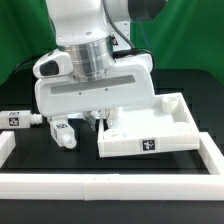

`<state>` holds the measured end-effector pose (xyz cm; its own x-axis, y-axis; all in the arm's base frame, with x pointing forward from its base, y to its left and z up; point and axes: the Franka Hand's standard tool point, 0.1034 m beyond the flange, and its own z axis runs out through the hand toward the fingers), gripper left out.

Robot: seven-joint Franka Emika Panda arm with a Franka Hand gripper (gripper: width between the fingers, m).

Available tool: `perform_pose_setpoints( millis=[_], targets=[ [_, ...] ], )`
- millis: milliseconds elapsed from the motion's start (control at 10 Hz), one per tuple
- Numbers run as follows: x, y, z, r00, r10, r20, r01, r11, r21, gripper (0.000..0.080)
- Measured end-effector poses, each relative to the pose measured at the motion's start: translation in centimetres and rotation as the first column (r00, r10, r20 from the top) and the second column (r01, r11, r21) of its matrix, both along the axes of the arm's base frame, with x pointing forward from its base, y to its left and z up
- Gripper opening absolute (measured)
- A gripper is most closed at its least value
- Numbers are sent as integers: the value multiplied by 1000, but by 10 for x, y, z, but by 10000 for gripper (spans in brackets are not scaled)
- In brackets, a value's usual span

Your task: Assemble one leg

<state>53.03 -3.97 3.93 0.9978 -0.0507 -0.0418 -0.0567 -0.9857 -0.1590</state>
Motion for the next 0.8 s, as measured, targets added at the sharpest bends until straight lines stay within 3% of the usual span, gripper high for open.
perform_pose_setpoints(
  millis=[200,300,500,800],
  targets=[
    [7,12,-15,998,-52,-20,52,999,1,54],
    [22,22,-24,998,-65,-13,65,998,1,54],
    [42,18,-27,996,-87,13,87,996,6,54],
    [44,16,-27,997,-80,18,79,997,6,54]
  ],
)
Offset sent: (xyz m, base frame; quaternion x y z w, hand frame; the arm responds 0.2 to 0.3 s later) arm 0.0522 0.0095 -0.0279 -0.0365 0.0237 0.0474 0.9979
